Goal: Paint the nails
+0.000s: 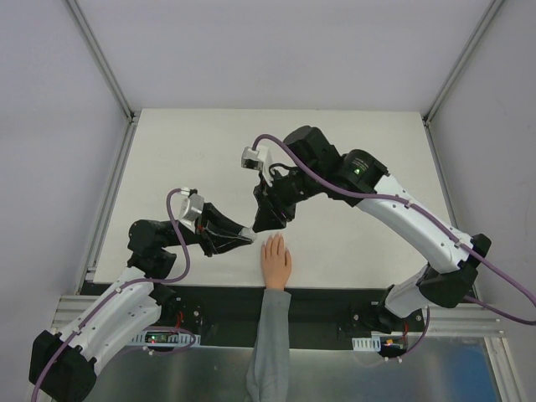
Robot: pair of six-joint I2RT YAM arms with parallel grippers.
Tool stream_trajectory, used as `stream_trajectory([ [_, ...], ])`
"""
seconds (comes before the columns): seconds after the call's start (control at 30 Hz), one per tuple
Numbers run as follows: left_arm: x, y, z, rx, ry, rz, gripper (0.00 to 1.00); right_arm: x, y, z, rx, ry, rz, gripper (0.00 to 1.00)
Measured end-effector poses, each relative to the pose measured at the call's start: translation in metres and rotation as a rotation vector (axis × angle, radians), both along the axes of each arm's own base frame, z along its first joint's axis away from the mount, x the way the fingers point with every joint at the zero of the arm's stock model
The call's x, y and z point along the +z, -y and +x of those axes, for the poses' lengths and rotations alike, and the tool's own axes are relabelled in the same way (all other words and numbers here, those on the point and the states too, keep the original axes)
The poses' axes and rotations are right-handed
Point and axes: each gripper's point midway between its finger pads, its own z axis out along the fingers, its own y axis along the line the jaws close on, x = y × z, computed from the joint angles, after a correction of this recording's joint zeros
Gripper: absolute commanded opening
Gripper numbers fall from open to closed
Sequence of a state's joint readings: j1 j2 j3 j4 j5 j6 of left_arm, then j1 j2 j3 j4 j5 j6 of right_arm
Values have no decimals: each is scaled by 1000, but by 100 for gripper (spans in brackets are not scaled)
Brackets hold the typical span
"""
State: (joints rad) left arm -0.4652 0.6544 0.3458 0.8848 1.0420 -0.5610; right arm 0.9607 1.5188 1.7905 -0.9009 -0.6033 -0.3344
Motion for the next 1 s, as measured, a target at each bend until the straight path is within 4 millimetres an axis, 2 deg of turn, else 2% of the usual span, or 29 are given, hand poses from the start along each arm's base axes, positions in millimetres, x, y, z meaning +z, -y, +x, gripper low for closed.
stream_trajectory([
  [0.07,0,0,0,0,0,0,0,0,-1,-2,10,-6,5,39],
  [0.33,0,0,0,0,0,0,0,-11,-4,-7,32,-30,-3,22],
  [0.37,0,0,0,-1,-1,0,0,-11,-4,-8,34,-33,-4,18],
  [0.4,0,0,0,-2,-2,1,0,-12,-4,-9,35,-33,-4,8],
  [0.47,-1,0,-1,-8,-2,4,0,-12,-5,-10,36,-35,-6,1],
  [0.67,-4,0,-4,-19,0,17,0,-15,-5,-13,13,-42,-36,1],
  [0.77,-9,-2,2,28,-1,30,0,-20,-8,-6,-104,-84,-99,1],
  [0.97,-38,-5,13,106,-70,120,0,-53,-13,1,-577,-185,-142,1],
  [1.0,-42,-5,13,108,-73,130,0,-56,-14,3,-624,-201,-146,3],
])
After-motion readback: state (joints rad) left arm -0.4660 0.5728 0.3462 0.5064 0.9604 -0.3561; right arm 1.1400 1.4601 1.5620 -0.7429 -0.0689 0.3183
